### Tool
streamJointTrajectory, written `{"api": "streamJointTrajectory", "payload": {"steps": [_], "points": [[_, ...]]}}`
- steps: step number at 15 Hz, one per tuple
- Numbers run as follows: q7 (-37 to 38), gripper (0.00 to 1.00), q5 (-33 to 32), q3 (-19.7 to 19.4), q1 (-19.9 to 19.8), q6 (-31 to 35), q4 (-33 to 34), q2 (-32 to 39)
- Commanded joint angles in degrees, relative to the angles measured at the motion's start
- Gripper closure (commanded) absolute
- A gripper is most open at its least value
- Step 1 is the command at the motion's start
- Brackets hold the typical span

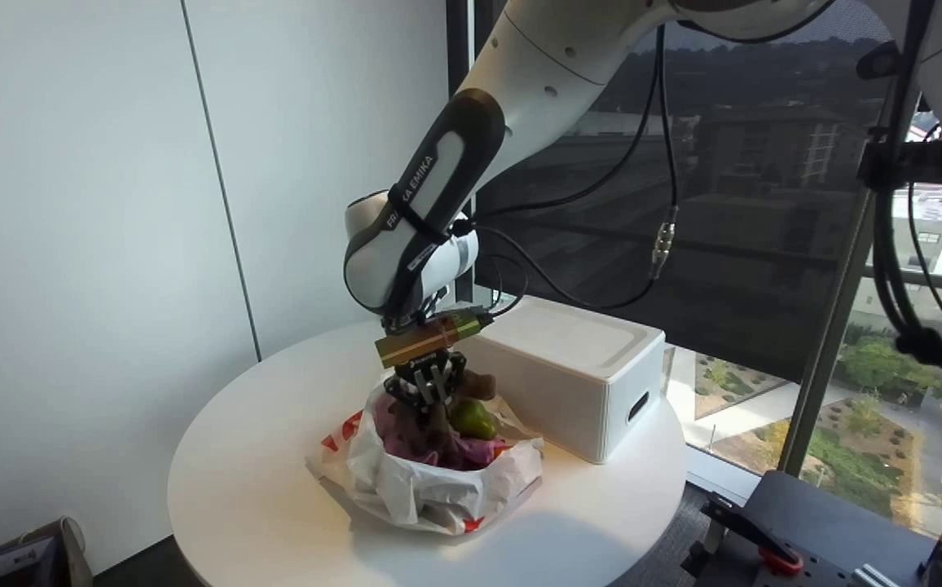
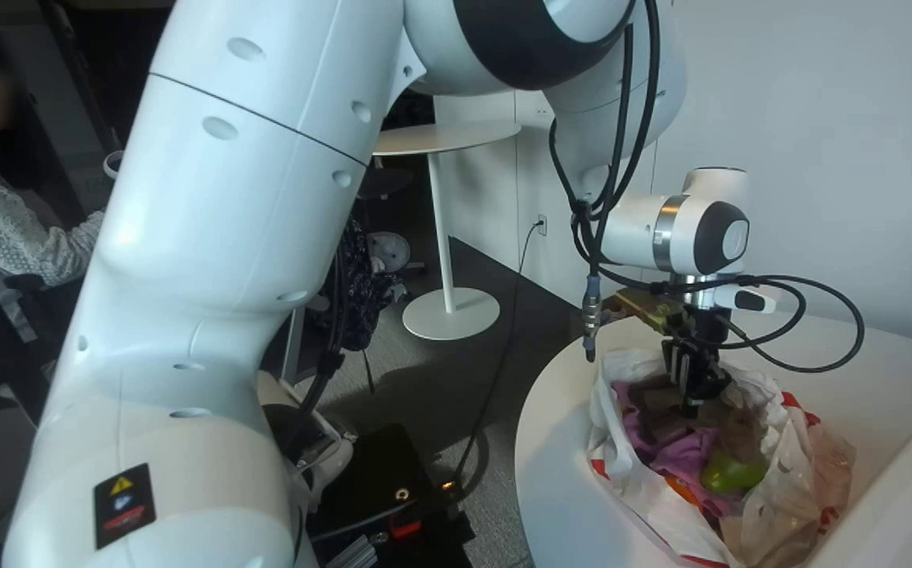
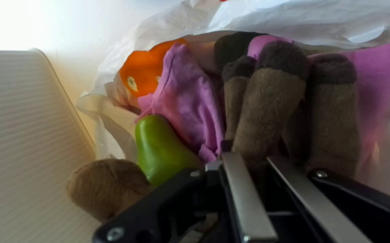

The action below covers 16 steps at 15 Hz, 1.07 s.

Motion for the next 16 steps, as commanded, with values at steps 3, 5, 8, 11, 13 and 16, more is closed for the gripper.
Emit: {"api": "streamJointTrajectory", "payload": {"steps": [3, 5, 8, 11, 13, 16], "points": [[-5.2, 0.84, 7.8, 1.3, -2.2, 2.5, 0.4, 3.3], [-5.3, 0.84, 8.8, 0.5, -1.9, 6.1, 0.9, 5.7], [-5.3, 0.85, 10.1, 0.3, -1.8, 10.1, 1.3, 9.0], [-5.1, 0.87, 11.9, 0.2, -1.8, 9.1, 3.2, 12.0], [-5.0, 0.74, 12.5, 0.1, -1.8, 8.7, 3.7, 12.1], [-2.2, 0.49, 13.8, -0.7, -1.2, 3.3, 4.0, 10.0]]}}
